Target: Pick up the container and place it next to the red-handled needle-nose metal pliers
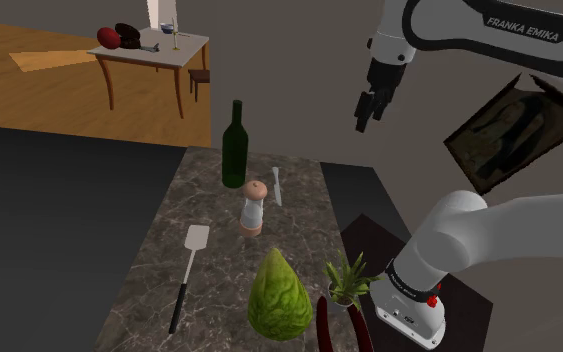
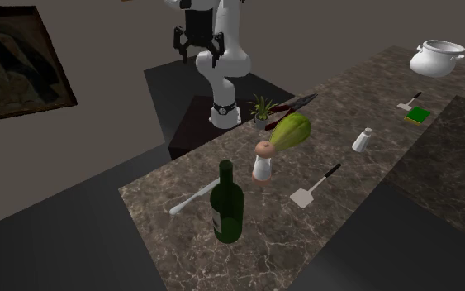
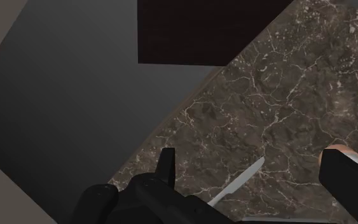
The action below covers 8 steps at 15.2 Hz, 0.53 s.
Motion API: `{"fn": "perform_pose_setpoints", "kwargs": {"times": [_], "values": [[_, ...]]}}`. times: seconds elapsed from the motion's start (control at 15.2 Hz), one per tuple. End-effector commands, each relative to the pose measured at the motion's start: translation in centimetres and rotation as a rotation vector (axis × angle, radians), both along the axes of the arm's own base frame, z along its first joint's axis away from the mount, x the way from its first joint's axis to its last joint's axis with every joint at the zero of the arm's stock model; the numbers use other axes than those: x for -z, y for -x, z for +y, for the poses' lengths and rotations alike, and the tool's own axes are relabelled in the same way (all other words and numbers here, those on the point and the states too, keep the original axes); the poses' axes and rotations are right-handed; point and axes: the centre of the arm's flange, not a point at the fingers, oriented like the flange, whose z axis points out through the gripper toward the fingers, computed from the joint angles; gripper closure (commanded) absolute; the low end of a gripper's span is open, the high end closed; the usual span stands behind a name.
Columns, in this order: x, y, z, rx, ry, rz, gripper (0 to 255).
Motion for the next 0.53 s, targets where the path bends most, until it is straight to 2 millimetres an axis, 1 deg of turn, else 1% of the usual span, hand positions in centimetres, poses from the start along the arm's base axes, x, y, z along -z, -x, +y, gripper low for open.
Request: {"fn": "perform_pose_setpoints", "kwargs": {"times": [0.0,0.46], "values": [[0.0,0.0,0.0,0.0,0.0,0.0,0],[5.2,-3.6,6.2,0.016,-0.035,0.005,0]]}}
